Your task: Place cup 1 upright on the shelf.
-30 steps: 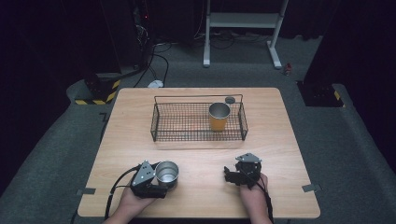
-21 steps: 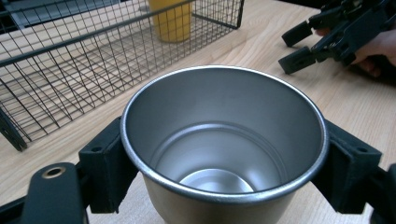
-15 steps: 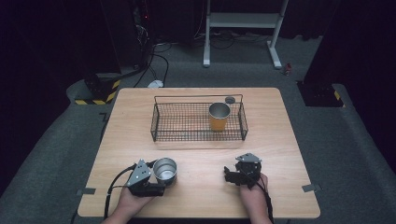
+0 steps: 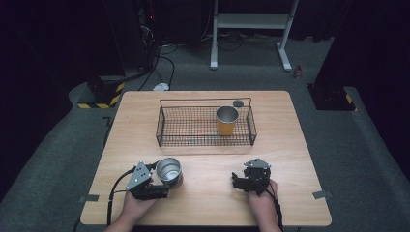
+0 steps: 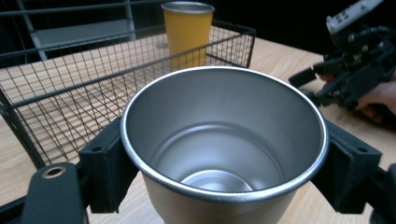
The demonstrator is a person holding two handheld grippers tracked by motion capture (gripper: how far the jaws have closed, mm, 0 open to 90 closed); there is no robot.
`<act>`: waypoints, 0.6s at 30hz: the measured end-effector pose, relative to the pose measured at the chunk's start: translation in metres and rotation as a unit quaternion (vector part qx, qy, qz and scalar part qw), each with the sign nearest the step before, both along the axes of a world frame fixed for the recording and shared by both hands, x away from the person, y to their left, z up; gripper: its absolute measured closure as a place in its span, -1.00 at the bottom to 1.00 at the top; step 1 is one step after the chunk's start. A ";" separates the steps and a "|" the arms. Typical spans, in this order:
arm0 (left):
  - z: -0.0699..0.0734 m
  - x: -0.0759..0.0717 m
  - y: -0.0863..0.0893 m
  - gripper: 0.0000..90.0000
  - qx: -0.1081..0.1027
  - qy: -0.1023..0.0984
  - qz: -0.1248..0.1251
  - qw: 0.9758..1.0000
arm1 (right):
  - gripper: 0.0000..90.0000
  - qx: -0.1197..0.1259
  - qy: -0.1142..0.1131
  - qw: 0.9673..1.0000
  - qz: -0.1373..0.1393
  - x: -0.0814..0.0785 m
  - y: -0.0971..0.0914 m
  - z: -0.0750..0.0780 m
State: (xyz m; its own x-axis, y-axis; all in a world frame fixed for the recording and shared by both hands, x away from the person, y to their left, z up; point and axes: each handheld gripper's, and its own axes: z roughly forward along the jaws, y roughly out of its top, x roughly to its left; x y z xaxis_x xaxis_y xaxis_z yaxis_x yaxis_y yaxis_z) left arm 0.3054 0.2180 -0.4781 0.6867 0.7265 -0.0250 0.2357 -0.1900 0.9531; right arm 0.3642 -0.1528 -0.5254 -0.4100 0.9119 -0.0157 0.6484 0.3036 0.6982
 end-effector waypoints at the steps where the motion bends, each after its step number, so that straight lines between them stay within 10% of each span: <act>1: 0.001 0.001 0.001 -0.58 -0.002 -0.003 0.004 1.000 | -0.77 0.000 0.000 1.000 0.000 0.000 0.000 0.000; 18: 0.016 0.014 0.004 -0.58 -0.008 -0.011 0.043 0.999 | -0.77 0.000 -0.001 1.000 0.002 0.001 0.000 0.000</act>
State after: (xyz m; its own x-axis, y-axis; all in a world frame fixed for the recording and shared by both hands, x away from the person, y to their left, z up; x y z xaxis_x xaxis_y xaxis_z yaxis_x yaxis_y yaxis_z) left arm 0.3195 0.2218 -0.4625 0.6225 0.7823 -0.0229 0.2291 -0.1542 0.9611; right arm 0.3647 -0.1528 -0.5256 -0.4138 0.9102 -0.0172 0.6451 0.3065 0.7000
